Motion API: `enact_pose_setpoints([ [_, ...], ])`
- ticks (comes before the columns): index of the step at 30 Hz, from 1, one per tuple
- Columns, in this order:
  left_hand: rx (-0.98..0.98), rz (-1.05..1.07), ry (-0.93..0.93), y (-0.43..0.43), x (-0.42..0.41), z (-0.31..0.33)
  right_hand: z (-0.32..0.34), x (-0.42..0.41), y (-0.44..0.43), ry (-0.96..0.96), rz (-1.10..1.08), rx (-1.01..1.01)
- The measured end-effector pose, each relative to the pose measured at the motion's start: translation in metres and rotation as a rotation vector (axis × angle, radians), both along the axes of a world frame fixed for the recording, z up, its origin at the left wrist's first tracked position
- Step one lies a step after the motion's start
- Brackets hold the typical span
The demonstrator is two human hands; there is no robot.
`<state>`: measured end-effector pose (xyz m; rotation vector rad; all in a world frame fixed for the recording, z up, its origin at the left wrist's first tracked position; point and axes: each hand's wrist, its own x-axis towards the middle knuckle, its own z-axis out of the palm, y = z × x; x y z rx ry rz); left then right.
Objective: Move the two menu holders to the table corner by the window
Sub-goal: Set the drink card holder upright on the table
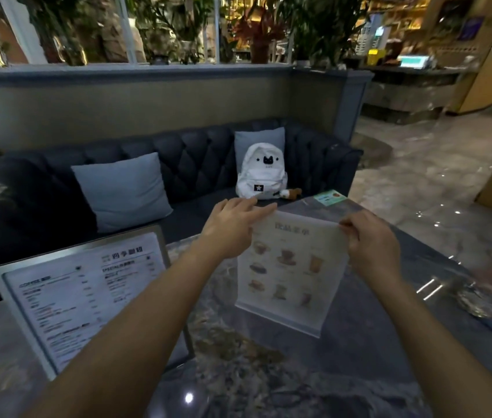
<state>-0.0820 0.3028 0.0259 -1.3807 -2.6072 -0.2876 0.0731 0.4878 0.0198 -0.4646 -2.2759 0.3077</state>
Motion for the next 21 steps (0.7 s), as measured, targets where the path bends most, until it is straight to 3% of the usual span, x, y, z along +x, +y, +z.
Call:
enact_pose_setpoints([
  [7, 0.048, 0.039, 0.088, -0.007, 0.018, -0.001, -0.001, -0.020, 0.023, 0.020, 0.061, -0.118],
  [15, 0.123, 0.050, 0.158, -0.014, 0.041, -0.006, -0.002, -0.053, 0.050, 0.014, 0.241, -0.391],
  [21, 0.170, 0.065, 0.137, -0.013, 0.050, -0.007, 0.000, -0.064, 0.057, -0.009, 0.330, -0.455],
])
